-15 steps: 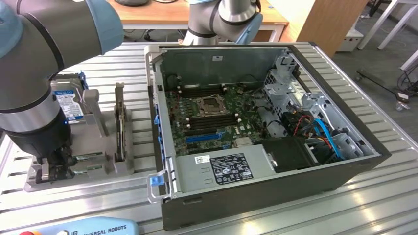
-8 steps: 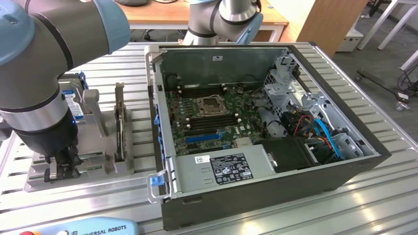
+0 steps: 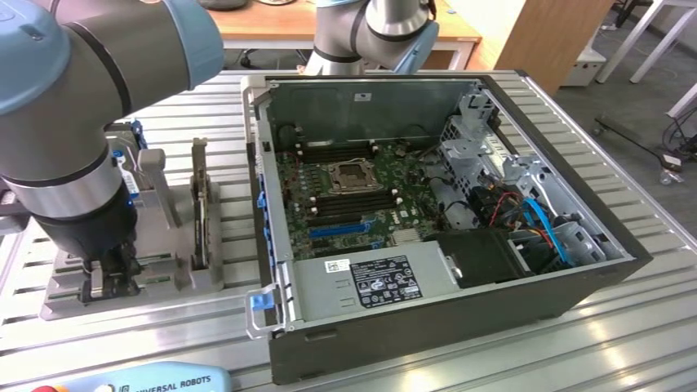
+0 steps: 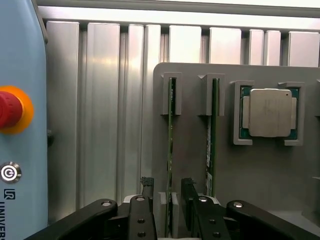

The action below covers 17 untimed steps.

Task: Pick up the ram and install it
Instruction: 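Pick up the ram and move it above insertion slot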

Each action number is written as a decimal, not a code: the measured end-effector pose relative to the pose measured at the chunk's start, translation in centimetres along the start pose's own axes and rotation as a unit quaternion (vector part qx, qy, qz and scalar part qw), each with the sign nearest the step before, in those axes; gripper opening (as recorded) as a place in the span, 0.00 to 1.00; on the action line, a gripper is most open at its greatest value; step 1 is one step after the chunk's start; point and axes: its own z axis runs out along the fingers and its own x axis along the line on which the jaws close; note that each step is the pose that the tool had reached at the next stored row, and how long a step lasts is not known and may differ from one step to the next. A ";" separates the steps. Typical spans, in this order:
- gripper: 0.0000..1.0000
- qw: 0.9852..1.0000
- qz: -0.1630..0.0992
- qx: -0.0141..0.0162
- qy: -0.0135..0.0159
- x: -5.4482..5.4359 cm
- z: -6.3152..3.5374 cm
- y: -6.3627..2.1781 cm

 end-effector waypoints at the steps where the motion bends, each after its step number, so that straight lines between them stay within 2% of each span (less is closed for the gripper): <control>1: 0.36 1.000 0.000 0.000 0.000 0.0 0.07 -0.01; 17: 0.36 1.000 0.000 0.000 0.000 0.0 0.30 0.06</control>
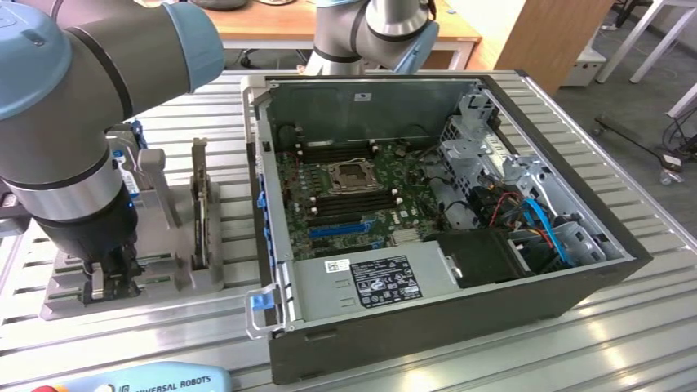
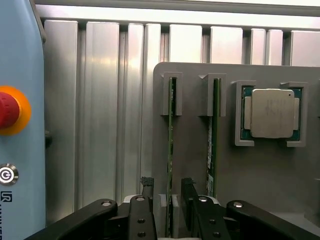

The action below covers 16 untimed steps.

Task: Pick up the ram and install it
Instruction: 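Pick up the ram and move it above insertion slot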

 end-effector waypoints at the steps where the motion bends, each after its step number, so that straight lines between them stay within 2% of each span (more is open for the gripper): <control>1: 0.36 1.000 0.000 0.000 0.000 0.0 0.01 0.00; 16: 0.36 1.000 0.000 0.000 0.000 -0.1 0.34 0.02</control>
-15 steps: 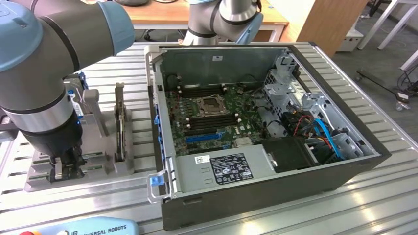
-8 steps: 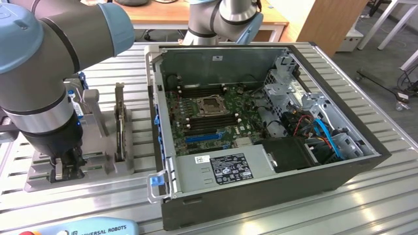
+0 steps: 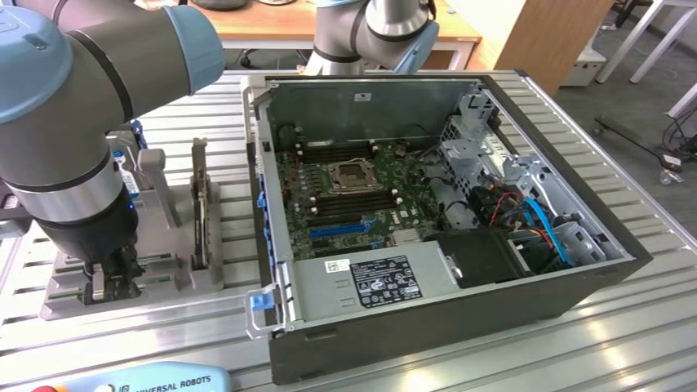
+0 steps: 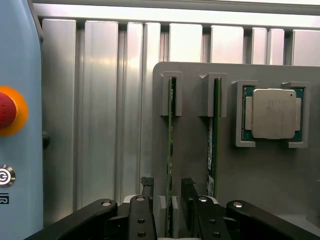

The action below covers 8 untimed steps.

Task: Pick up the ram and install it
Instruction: 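Pick up the ram and move it above insertion slot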

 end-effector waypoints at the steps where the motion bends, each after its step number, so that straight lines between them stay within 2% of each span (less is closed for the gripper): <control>1: 0.36 1.000 0.000 0.000 0.000 0.0 0.08 0.03; 8: 0.36 1.000 0.000 0.000 0.000 0.0 0.09 0.04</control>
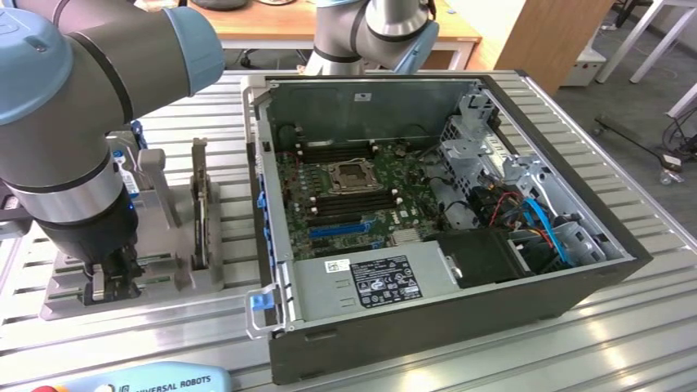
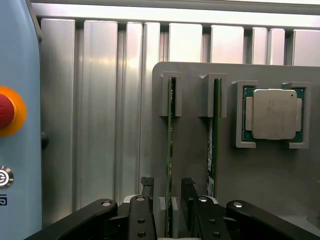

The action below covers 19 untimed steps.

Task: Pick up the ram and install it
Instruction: 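Pick up the ram and move it above insertion slot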

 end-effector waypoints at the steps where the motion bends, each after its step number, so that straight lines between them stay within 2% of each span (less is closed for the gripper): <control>1: 0.36 1.000 0.000 0.000 0.000 0.0 0.00 0.00; 4: 0.34 1.000 0.000 0.000 0.000 0.0 0.00 0.00; 5: 0.27 1.000 0.000 0.000 0.000 0.0 0.00 0.00; 19: 0.27 1.000 0.000 0.000 0.000 0.0 -0.15 0.00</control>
